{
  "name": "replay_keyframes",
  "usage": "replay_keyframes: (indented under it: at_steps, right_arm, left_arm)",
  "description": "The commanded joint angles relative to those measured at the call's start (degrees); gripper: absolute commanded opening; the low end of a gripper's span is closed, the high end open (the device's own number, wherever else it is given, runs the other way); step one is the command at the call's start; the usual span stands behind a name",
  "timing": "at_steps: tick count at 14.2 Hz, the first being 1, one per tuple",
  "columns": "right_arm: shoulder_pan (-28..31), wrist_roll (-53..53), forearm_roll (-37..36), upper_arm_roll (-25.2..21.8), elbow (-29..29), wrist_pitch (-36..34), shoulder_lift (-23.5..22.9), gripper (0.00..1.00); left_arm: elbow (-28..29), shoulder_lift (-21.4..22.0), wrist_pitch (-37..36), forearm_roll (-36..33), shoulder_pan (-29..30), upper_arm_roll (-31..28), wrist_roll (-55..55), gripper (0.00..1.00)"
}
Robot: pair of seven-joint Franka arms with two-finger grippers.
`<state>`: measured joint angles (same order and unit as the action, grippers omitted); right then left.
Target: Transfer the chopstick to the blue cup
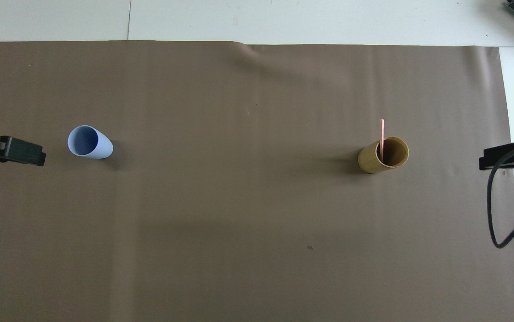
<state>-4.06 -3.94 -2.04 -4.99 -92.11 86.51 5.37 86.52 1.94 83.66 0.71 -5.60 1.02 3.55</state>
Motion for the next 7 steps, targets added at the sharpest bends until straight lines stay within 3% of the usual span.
replay_keyframes:
  at_steps: [1,7]
  right_arm:
    - [0.37,-0.64,-0.34,0.33,-1.32,0.77,1.22,1.00]
    - [0.37,-0.64,-0.34,0.33,-1.32,0.77,1.22,1.00]
  left_arm:
    - [-0.56,0.17,0.36,-0.44,-0.03,0.12,0.14,1.00]
    - [-0.56,0.17,-0.07,-0.36,-0.03,0.21,-0.38,1.00]
